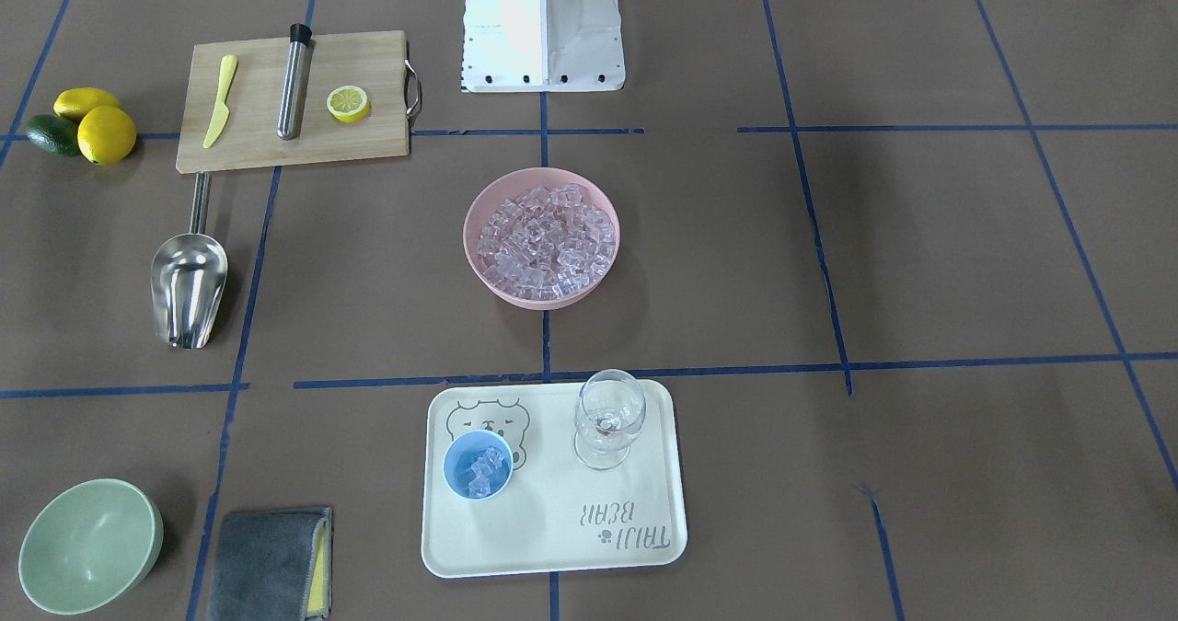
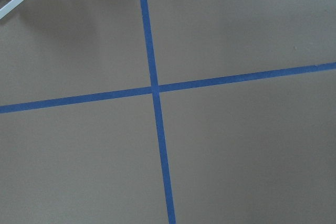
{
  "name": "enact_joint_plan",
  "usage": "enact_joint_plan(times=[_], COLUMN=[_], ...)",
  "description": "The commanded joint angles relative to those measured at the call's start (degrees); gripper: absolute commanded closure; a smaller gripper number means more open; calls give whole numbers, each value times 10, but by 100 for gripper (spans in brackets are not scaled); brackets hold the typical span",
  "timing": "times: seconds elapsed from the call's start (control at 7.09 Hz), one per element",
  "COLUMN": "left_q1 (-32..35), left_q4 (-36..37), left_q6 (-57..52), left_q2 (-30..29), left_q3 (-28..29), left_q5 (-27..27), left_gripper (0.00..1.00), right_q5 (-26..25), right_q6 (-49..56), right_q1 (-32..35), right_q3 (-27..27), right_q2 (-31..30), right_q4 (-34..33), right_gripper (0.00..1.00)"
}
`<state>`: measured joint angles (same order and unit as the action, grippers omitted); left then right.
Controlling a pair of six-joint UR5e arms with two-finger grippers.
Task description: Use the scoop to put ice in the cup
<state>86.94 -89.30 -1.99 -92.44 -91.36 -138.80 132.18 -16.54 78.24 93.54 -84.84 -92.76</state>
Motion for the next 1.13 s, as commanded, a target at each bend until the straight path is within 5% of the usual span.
enact_joint_plan(times=[0.0, 0.99], left_q1=[1, -1], left_q4=[23, 18], left_q6=[-2, -3], left_q2=[-3, -29], left_q3=[1, 17], left_q5=[5, 5], left_gripper=[0, 0], right_q5=[-17, 8], right_q6=[85, 78], right_q1=[3, 47], right_q3=[1, -2], right_q2=[-31, -45], right_q4=[-10, -6], right_gripper=[0, 0])
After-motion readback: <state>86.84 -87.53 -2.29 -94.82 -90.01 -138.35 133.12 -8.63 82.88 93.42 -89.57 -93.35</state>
